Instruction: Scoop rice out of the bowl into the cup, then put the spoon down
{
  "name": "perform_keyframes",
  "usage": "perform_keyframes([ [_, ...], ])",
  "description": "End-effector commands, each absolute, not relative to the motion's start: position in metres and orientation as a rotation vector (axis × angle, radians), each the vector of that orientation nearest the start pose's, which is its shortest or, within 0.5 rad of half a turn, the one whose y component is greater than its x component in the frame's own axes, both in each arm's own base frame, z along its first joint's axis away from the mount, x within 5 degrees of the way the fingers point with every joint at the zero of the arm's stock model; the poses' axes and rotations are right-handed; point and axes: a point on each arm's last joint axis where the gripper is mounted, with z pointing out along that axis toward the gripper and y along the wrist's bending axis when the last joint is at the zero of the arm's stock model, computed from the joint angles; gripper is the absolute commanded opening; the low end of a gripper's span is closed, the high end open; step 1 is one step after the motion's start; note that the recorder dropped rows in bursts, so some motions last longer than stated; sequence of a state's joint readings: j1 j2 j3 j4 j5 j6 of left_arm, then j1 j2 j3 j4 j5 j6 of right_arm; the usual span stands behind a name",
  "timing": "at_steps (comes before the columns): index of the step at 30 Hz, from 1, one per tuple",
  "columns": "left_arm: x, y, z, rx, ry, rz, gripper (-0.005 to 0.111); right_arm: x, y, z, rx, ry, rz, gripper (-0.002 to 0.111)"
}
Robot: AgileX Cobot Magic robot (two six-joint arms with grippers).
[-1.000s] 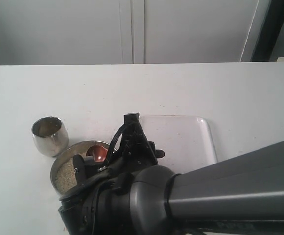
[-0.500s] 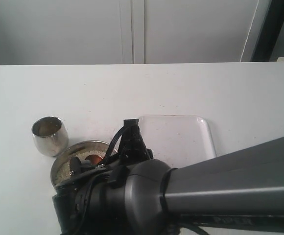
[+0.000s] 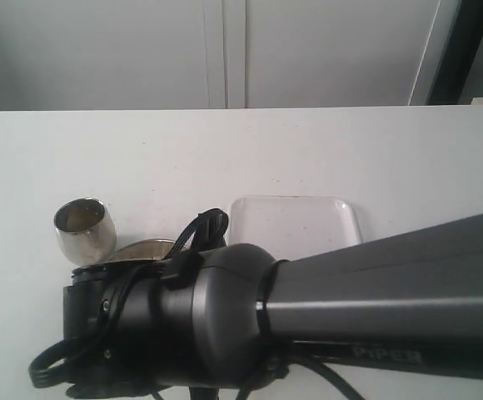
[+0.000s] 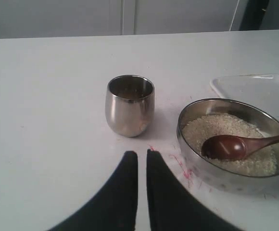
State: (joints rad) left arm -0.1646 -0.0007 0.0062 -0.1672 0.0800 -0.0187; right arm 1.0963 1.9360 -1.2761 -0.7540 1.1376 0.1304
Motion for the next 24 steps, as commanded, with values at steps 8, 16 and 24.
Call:
perform_keyframes([
  [8,0.055,-0.011,0.206,-0.008,1.566,-0.299,0.014,0.212,0.301,0.192,-1.718,2.228,-0.752,0.000],
  [16,0.055,-0.011,0.206,-0.008,1.566,-0.299,0.014,0.229,0.296,0.203,-1.634,2.391,-0.603,0.000],
  [24,0.055,-0.011,0.206,-0.008,1.566,-0.299,0.014,0.238,0.282,0.214,-1.556,2.544,-0.413,0.000],
])
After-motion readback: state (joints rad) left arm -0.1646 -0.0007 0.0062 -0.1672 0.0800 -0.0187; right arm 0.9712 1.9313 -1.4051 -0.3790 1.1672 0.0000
